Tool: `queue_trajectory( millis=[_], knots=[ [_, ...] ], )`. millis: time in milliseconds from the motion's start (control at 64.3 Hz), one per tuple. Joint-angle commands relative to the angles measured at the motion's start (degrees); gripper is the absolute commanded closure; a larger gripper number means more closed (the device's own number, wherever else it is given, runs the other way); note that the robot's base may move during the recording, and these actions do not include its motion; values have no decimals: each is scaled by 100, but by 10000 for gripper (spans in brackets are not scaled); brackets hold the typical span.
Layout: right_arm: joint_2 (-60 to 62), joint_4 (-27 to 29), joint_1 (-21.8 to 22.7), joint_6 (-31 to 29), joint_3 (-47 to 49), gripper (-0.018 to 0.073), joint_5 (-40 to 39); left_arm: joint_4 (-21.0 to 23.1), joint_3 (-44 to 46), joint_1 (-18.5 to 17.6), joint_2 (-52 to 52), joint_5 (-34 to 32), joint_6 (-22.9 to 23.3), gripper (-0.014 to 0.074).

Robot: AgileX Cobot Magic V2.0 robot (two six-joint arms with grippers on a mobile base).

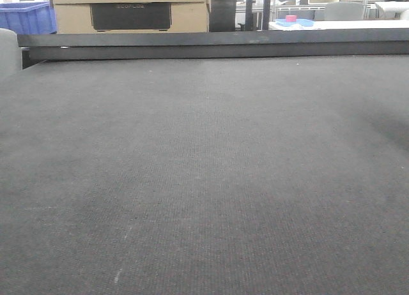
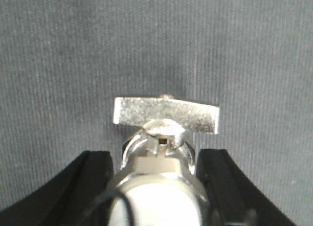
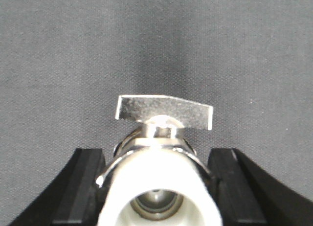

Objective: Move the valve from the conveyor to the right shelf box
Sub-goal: 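Lift the held valves off the belt with both grippers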

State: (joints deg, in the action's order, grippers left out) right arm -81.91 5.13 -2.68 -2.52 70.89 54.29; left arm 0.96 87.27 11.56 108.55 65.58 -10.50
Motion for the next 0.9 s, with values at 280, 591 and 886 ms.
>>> queue_trajectory(
  millis=[280,591,886],
  knots=[
    [705,59,16,-46,51,721,-571,367,76,-405,-1449,-179,14,707],
    [1380,130,16,-46,51,721,-906,402,88,-813,-2942,-827,207,707],
    [2135,130,16,-46,115,721,-1295,514,88,-836,-4006,-1089,207,707]
  ],
)
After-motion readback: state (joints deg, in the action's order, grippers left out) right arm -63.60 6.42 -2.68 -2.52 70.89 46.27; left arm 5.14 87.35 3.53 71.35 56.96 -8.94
